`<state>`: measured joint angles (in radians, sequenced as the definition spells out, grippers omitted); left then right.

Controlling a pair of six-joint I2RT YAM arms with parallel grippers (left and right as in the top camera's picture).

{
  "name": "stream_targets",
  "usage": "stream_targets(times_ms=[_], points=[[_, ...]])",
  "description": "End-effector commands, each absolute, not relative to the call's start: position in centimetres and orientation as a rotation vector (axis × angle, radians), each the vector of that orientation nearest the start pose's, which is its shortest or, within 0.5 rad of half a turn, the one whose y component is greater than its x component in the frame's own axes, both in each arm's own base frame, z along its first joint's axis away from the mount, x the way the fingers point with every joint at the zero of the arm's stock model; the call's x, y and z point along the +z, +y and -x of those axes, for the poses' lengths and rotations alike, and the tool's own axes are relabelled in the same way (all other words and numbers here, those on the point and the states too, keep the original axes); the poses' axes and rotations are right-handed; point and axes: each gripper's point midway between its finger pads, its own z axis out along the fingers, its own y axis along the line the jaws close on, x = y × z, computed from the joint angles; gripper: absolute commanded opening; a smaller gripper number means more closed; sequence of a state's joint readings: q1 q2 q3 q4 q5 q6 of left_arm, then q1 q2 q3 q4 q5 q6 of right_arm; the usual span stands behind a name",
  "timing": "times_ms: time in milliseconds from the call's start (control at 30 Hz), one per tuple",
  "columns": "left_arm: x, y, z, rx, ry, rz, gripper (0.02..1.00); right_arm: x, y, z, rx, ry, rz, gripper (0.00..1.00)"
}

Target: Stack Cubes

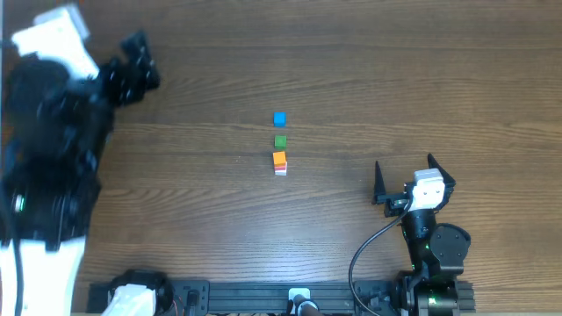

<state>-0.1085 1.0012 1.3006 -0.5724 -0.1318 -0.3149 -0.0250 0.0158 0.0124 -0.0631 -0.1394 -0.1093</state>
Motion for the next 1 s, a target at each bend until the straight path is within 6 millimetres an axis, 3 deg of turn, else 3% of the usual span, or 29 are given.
stream_targets(times_ms=[33,233,500,633,1000], points=[[37.2,-1.7,-30.7,-0.123,1.802,0.093,0.963,15.8,1.9,-24.5,0.01,1.63,0.181,0.991],[33.4,-1.9,-27.8,-0.145,1.666,-0.011,0.969,15.8,1.9,-24.5,0.01,1.63,0.181,0.991],[25.0,-1.8,-24.9,-0.164,1.683,-0.019,0.98,15.8,1.9,-24.5,0.01,1.63,0.181,0.991],[21.9,-1.9,-24.1,-0.167,1.677,-0.022,0.98,15.8,1.9,-24.5,0.01,1.63,0.181,0.993],[19.1,-3.3,-23.8,-0.222,1.581,-0.092,0.996,15.8,1.9,-24.5,0.01,1.63,0.181,0.993]])
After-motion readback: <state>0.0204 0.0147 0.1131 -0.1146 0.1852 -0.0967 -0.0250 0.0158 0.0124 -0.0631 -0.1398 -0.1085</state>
